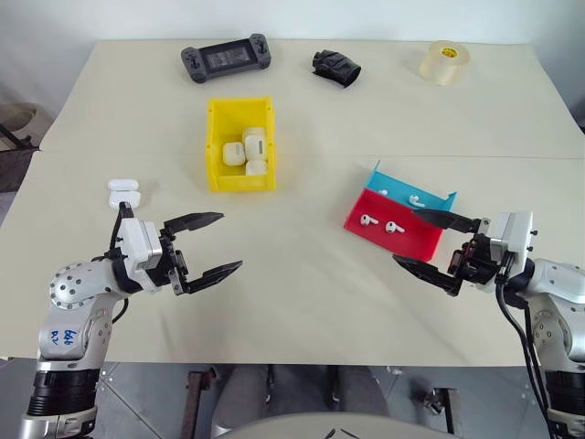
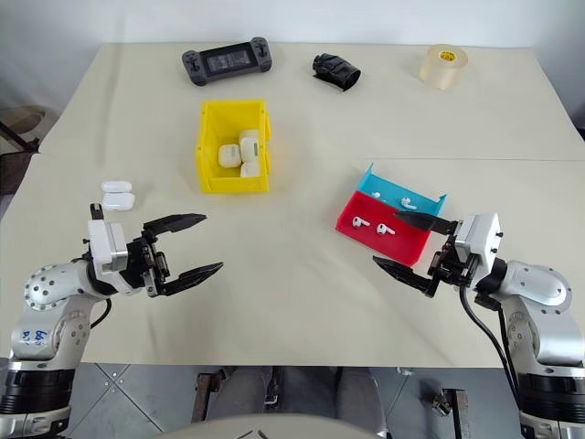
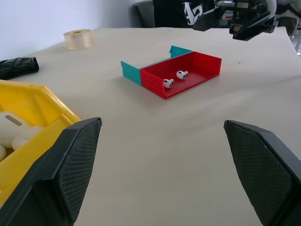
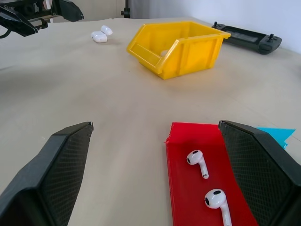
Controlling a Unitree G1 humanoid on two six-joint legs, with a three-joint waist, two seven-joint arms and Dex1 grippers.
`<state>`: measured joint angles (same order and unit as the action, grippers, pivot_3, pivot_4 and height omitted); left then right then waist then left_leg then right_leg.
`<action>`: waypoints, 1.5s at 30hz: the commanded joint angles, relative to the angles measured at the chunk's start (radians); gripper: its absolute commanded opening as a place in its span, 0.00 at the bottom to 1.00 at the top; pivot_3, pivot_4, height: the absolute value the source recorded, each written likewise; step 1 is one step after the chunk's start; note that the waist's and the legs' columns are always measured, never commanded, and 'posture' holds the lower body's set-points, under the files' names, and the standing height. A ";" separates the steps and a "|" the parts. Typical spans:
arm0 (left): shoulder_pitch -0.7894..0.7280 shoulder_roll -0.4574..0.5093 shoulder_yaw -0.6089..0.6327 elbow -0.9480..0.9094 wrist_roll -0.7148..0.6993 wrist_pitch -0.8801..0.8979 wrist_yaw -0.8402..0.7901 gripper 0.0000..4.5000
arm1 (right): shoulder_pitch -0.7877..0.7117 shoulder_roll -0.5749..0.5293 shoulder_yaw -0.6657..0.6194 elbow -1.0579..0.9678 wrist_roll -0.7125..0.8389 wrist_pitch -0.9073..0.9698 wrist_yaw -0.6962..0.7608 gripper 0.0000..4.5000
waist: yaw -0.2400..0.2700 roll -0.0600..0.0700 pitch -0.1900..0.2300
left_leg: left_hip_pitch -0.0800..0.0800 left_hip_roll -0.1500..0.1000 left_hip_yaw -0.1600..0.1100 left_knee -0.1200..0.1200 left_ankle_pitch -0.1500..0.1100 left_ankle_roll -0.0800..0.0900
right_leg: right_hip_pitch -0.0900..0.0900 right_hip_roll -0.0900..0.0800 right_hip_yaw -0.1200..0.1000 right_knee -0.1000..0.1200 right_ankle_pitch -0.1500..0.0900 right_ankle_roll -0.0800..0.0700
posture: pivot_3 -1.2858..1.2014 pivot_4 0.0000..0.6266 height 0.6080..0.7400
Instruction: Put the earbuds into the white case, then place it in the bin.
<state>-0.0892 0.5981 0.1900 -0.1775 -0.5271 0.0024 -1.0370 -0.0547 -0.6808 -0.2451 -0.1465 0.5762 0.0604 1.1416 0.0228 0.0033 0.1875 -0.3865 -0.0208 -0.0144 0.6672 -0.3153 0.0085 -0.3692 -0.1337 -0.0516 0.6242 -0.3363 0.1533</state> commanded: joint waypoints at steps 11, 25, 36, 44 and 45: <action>0.099 -0.073 0.153 -0.100 0.033 0.071 0.339 0.99 | -0.059 0.092 0.067 -0.027 0.003 -0.043 -0.007 1.00 | -0.017 0.000 0.000 | 0.001 0.001 0.000 -0.001 0.000 0.000 | 0.000 0.000 0.000 0.000 0.000 0.000 | 0.52 0.24 1.00; 0.439 -0.326 0.500 -0.307 -0.011 0.338 0.927 0.99 | -0.153 0.197 0.223 -0.084 -0.020 -0.068 -0.004 1.00 | -0.016 -0.002 -0.001 | 0.001 0.000 -0.002 0.000 -0.001 -0.001 | 0.001 -0.001 0.000 -0.003 0.000 0.000 | 0.52 0.24 1.00; 0.200 -0.008 0.456 -0.235 -0.082 0.756 0.961 0.99 | -0.153 0.180 0.216 -0.082 -0.013 -0.053 -0.005 1.00 | 0.000 -0.004 -0.002 | 0.001 0.000 -0.002 0.000 -0.002 -0.002 | -0.001 0.000 0.001 -0.002 0.000 -0.001 | 0.52 0.24 1.00; -0.305 0.252 0.236 0.147 -0.003 1.183 1.006 0.99 | -0.135 0.191 0.228 -0.105 -0.016 -0.056 -0.034 1.00 | -0.009 -0.005 -0.003 | 0.000 -0.001 -0.001 -0.002 -0.001 -0.003 | -0.005 0.001 0.002 0.005 -0.001 -0.002 | 0.52 0.24 1.00; -0.356 0.259 0.206 0.195 0.011 1.201 1.000 0.99 | -0.135 0.193 0.230 -0.108 -0.016 -0.056 -0.038 1.00 | -0.010 -0.005 -0.003 | 0.000 -0.001 -0.001 -0.002 -0.001 -0.003 | -0.006 0.001 0.002 0.005 -0.001 -0.002 | 0.52 0.24 1.00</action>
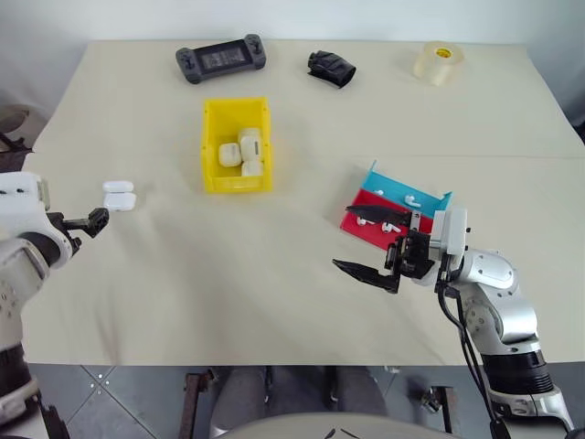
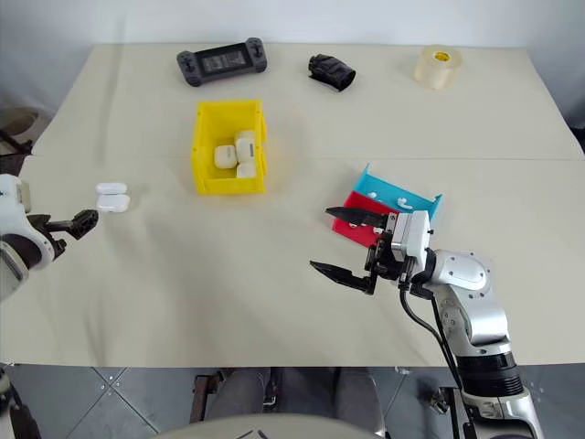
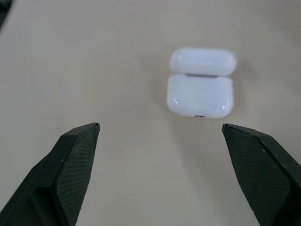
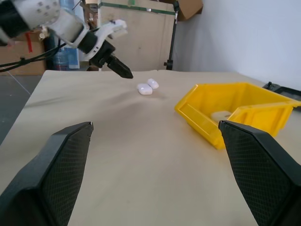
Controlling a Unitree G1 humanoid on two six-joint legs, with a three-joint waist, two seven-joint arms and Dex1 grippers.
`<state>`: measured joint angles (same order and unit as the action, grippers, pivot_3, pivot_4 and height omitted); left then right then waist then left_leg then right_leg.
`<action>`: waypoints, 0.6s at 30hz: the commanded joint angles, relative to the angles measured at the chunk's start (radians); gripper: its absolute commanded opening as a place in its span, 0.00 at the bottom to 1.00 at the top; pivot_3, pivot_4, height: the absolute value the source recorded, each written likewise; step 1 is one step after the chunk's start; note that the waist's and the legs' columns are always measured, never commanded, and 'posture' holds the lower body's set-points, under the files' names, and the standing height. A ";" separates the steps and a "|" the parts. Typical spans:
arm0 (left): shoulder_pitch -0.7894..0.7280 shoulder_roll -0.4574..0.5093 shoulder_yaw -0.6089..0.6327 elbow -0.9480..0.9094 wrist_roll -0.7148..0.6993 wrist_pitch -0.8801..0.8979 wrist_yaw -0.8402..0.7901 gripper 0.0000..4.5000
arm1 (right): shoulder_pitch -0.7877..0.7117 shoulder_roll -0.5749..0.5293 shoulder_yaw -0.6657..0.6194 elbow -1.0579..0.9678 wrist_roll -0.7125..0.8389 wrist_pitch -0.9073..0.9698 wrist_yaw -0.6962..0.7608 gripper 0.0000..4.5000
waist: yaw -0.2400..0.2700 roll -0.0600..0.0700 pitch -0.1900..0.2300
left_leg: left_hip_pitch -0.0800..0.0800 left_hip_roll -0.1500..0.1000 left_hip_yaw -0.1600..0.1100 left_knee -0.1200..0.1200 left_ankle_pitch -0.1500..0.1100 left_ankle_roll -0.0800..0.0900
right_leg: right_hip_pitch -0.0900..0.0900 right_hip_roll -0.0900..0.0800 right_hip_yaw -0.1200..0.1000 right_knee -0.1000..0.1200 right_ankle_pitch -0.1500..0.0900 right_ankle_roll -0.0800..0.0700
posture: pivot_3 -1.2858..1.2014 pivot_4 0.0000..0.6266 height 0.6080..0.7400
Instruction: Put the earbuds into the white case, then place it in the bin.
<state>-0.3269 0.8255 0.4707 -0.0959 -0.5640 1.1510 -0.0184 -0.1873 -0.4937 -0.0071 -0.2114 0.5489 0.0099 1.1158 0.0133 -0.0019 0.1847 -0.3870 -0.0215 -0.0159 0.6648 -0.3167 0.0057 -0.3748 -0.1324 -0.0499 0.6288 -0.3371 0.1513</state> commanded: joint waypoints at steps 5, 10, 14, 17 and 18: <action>-0.273 0.045 -0.218 0.321 0.121 0.062 -0.103 0.99 | -0.001 0.010 0.005 -0.064 0.016 0.005 -0.025 1.00 | -0.016 0.000 0.000 | 0.000 -0.003 0.001 -0.001 0.000 0.000 | 0.000 0.001 -0.002 0.000 0.000 0.000 | 0.52 0.24 1.00; -0.378 0.070 -0.346 0.476 0.214 0.023 -0.188 0.99 | -0.004 0.020 0.013 -0.069 0.014 0.009 -0.032 1.00 | -0.015 0.000 0.000 | 0.000 -0.002 0.001 -0.001 0.000 -0.001 | -0.001 0.002 -0.003 0.000 0.000 0.000 | 0.52 0.24 1.00; -0.477 0.049 -0.368 0.608 0.271 -0.033 -0.201 0.99 | -0.003 0.030 0.018 -0.068 0.011 0.005 -0.037 1.00 | -0.014 0.000 0.000 | 0.000 -0.002 0.002 0.000 0.001 -0.003 | -0.001 0.002 -0.002 0.000 0.000 0.000 | 0.52 0.24 1.00; -0.555 0.019 -0.361 0.694 0.280 -0.015 -0.214 0.99 | -0.002 0.039 0.023 -0.068 0.008 0.000 -0.045 1.00 | -0.013 0.000 0.000 | 0.000 -0.002 0.002 0.001 0.001 -0.003 | -0.001 0.002 -0.002 0.001 0.000 0.000 | 0.52 0.24 1.00; -0.573 0.014 -0.365 0.719 0.289 -0.019 -0.220 0.99 | -0.004 0.041 0.024 -0.068 0.007 0.000 -0.047 1.00 | -0.012 -0.001 0.000 | 0.000 -0.002 0.002 0.001 0.001 -0.003 | -0.001 0.002 -0.002 0.001 0.000 0.000 | 0.52 0.24 1.00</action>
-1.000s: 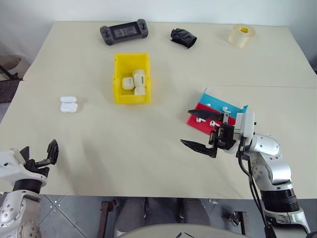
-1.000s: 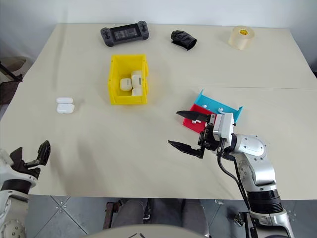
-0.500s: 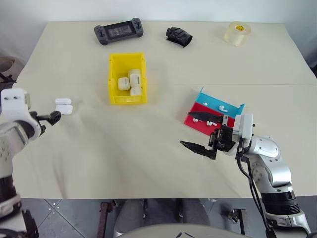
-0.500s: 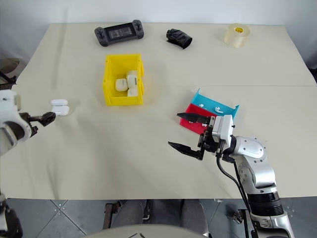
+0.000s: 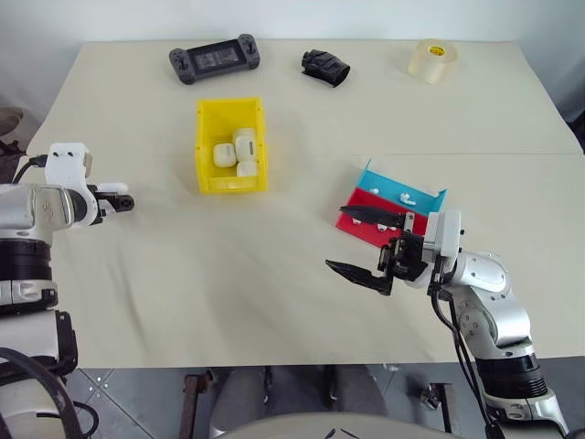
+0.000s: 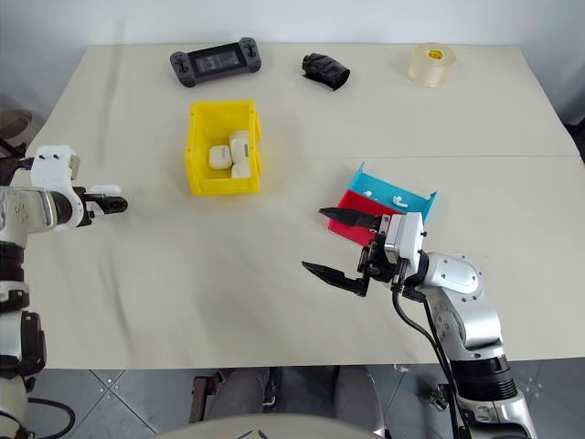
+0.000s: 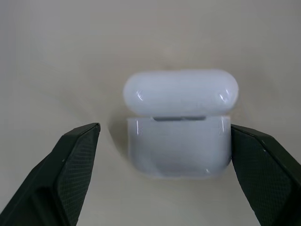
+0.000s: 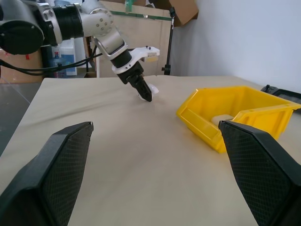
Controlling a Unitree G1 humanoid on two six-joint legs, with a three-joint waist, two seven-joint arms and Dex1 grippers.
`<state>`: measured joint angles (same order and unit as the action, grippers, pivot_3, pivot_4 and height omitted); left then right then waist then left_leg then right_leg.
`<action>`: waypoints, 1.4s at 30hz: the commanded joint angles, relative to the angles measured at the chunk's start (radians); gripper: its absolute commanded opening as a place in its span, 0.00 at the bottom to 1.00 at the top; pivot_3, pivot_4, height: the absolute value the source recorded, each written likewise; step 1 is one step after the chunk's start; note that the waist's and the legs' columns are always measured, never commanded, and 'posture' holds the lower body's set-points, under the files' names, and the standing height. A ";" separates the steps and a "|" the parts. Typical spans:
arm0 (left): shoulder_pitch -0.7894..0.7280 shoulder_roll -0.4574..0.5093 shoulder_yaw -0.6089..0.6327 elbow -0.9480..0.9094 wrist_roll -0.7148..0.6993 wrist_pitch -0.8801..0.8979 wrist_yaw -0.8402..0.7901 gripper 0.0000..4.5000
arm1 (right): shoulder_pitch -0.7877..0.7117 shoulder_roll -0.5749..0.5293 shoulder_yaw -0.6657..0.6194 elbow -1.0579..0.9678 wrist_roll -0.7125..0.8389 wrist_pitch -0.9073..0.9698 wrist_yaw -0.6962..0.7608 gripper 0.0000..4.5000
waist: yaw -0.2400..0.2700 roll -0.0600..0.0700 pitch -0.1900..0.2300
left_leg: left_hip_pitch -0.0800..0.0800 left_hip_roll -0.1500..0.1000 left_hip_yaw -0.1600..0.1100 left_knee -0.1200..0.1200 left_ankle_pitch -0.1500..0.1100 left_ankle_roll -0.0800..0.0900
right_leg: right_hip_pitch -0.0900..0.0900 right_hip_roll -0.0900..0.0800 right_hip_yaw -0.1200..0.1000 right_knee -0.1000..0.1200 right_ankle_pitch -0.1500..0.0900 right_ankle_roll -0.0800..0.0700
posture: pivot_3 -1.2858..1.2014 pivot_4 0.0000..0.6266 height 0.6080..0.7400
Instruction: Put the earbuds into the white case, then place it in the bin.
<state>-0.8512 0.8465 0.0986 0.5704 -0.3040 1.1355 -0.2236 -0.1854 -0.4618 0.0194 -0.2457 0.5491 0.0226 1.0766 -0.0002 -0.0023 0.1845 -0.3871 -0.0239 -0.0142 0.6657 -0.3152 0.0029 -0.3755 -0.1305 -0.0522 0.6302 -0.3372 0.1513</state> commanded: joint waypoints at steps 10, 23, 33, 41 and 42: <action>-0.131 -0.008 -0.026 0.136 0.113 0.051 -0.040 0.99 | -0.003 0.016 -0.003 -0.031 -0.002 -0.026 -0.026 1.00 | -0.001 -0.001 0.000 | 0.000 0.000 0.000 0.000 0.000 0.000 | 0.000 0.000 0.000 0.001 0.000 0.000 | 0.52 0.24 1.00; -0.096 -0.036 0.016 0.049 0.132 0.180 -0.009 0.99 | 0.004 0.049 0.013 -0.014 -0.019 -0.048 -0.036 1.00 | -0.002 -0.001 0.000 | 0.000 0.000 0.000 0.000 0.000 0.000 | -0.001 0.000 0.000 0.002 0.000 0.000 | 0.52 0.24 1.00; -0.077 -0.057 0.068 0.039 0.124 0.187 -0.005 0.62 | 0.011 0.048 0.006 -0.017 -0.022 -0.049 -0.037 1.00 | -0.003 -0.001 0.000 | 0.001 0.000 0.000 0.001 0.000 0.000 | -0.001 0.000 0.000 0.006 0.000 0.000 | 0.52 0.24 1.00; 0.194 -0.030 0.257 -0.382 -0.011 -0.070 -0.213 0.62 | 0.029 0.030 -0.013 -0.018 -0.020 -0.053 -0.033 1.00 | -0.007 -0.001 0.000 | 0.000 0.004 -0.001 0.001 0.000 0.000 | -0.002 -0.001 0.000 0.006 0.000 0.000 | 0.52 0.24 1.00; 0.247 -0.020 0.264 -0.441 -0.020 -0.114 -0.245 0.62 | 0.032 0.027 -0.015 -0.019 -0.018 -0.054 -0.032 1.00 | -0.007 -0.001 0.000 | 0.000 0.004 -0.001 0.001 0.000 0.000 | -0.002 -0.002 0.000 0.005 0.000 0.000 | 0.52 0.24 1.00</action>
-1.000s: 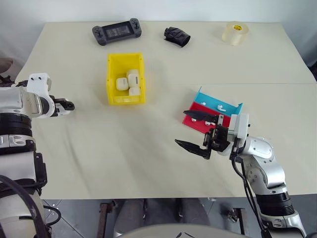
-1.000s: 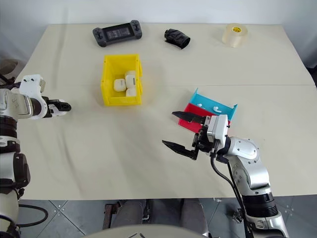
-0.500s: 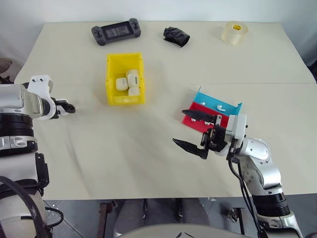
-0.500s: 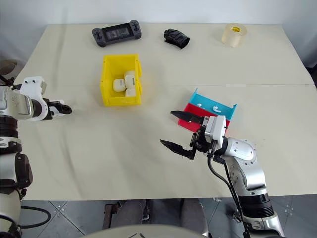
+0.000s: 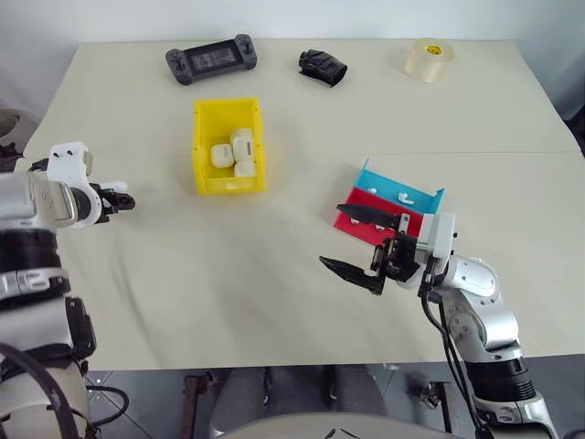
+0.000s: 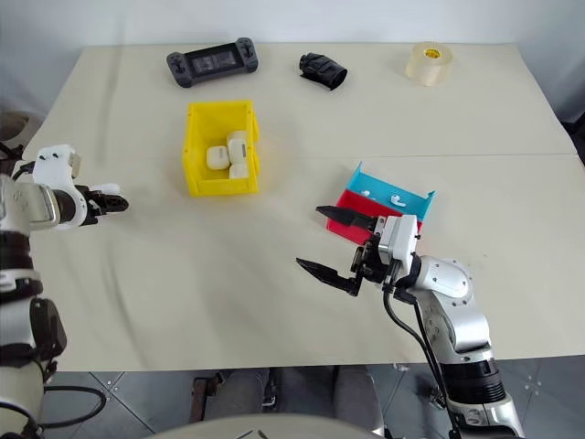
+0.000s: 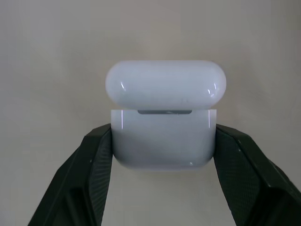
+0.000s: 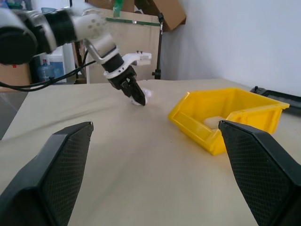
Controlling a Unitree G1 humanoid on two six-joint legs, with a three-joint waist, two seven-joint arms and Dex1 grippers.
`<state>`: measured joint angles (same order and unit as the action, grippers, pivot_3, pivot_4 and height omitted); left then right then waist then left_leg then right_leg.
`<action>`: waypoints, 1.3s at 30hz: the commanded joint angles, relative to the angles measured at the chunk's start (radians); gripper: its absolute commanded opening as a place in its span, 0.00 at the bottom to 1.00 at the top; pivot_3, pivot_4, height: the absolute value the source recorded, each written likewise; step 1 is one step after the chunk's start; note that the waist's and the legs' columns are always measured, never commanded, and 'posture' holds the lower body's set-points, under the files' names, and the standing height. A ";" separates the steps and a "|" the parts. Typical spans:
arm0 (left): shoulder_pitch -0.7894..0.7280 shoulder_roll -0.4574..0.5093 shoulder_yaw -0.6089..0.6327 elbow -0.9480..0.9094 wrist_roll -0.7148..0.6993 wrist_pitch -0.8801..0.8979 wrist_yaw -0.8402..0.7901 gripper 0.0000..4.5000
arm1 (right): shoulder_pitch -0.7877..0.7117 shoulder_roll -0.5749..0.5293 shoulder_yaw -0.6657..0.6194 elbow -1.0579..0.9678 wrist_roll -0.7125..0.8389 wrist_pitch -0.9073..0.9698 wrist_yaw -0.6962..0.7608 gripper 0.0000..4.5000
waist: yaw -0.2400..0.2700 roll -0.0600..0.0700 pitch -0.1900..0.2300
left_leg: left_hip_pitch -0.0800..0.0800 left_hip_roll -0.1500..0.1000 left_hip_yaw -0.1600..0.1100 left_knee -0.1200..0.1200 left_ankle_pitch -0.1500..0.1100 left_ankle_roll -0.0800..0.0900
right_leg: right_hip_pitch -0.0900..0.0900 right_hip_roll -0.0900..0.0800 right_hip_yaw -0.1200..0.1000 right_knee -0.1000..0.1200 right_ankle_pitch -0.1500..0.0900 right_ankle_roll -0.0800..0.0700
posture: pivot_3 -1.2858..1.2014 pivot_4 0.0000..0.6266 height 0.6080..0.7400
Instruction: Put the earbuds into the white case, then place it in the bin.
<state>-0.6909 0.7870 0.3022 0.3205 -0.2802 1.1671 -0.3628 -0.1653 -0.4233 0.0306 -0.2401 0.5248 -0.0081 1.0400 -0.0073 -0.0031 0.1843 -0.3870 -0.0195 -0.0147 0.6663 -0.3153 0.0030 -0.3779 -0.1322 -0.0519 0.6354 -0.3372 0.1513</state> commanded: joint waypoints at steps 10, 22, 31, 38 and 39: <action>0.602 -0.174 0.231 -0.651 -0.350 -0.691 -0.608 0.62 | 0.022 -0.091 -0.094 -0.027 0.023 -0.008 0.007 1.00 | 0.010 0.000 0.000 | 0.000 0.000 0.000 0.000 0.000 0.000 | 0.004 -0.003 0.000 -0.008 0.000 0.000 | 0.52 0.24 1.00; 0.621 -0.389 -0.212 -0.714 -0.384 -0.985 -0.884 0.62 | 0.253 -0.343 -0.433 -0.020 0.060 0.009 0.084 1.00 | 0.031 0.003 -0.002 | 0.000 -0.001 0.003 0.001 -0.003 0.006 | 0.008 -0.002 0.000 -0.011 0.001 0.001 | 0.52 0.24 1.00; 0.522 -0.495 -0.404 -0.579 -0.307 -1.168 -1.014 0.62 | 0.416 -0.434 -0.587 -0.038 0.072 0.099 0.107 1.00 | 0.029 0.004 -0.002 | 0.015 -0.001 0.005 -0.001 -0.004 0.007 | 0.025 0.000 -0.001 -0.023 0.001 0.000 | 0.52 0.24 1.00; 0.545 -0.469 -0.407 -0.567 -0.311 -1.183 -0.990 0.62 | 0.308 -0.556 -0.505 -0.120 0.073 0.412 -0.047 1.00 | 0.031 0.005 -0.002 | 0.016 0.002 0.006 -0.001 -0.004 0.008 | 0.026 -0.001 0.000 -0.025 0.001 0.000 | 0.52 0.24 1.00; 0.551 -0.465 -0.406 -0.572 -0.310 -1.184 -0.983 0.62 | 0.264 -0.586 -0.468 -0.128 0.068 0.471 -0.070 1.00 | 0.030 0.005 -0.002 | 0.016 0.002 0.005 -0.001 -0.004 0.008 | 0.026 -0.001 0.000 -0.025 0.001 0.000 | 0.52 0.24 1.00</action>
<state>-0.1459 0.3189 -0.1034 -0.2239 -0.5868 -0.0023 -1.3602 0.1315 -0.9757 -0.4652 -0.3250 0.5810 0.3804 1.0079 0.0232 0.0017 0.1823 -0.3713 -0.0173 -0.0095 0.6660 -0.3191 0.0104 -0.3521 -0.1332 -0.0522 0.6097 -0.3365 0.1515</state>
